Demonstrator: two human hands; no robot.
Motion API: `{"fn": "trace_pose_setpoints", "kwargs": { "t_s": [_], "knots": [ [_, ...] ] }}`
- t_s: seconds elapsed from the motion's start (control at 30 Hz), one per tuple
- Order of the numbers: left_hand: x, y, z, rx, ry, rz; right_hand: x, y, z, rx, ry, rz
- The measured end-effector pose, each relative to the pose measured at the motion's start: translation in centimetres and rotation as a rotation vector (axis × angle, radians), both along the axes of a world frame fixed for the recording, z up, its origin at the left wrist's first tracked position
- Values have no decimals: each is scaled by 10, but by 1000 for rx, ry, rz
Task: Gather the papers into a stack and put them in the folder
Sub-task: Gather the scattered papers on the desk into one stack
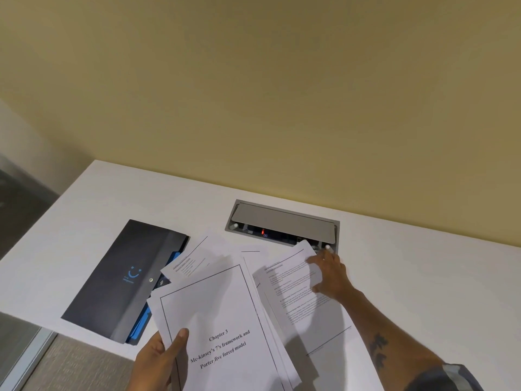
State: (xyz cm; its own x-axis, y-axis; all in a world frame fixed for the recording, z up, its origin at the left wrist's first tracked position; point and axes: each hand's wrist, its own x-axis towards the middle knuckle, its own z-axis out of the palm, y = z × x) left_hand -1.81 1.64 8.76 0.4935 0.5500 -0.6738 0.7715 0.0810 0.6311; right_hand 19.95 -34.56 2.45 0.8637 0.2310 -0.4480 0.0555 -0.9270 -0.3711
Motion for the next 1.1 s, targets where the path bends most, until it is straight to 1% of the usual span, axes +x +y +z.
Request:
{"fn": "trace_pose_setpoints", "kwargs": {
  "t_s": [0.17,0.23,0.37,0.5,0.63,0.73,0.83,1.0,1.1],
  "knots": [
    [2,1,-1,-26,-27,0,-21,-12,-8,134,-14,-95],
    [2,2,-2,-56,-54,1,-34,-16,-10,153,-69,-127],
    [5,5,-3,-132,-94,43,-57,-30,-10,272,-196,-259],
    [12,4,0,-202,-150,88,-75,-48,2,398,-228,-407],
    [22,5,7,-270,-214,34,-82,-57,26,518,-260,-497],
    [30,4,10,-348,-219,-31,-83,-53,49,667,-225,-530],
    [38,-2,12,-403,-231,-81,-83,-41,70,814,-146,-499],
    [44,-11,14,-470,-207,-143,-87,-8,75,944,6,-445],
    [41,-13,12,-504,-194,-161,-94,16,69,953,9,-395]
  ]
}}
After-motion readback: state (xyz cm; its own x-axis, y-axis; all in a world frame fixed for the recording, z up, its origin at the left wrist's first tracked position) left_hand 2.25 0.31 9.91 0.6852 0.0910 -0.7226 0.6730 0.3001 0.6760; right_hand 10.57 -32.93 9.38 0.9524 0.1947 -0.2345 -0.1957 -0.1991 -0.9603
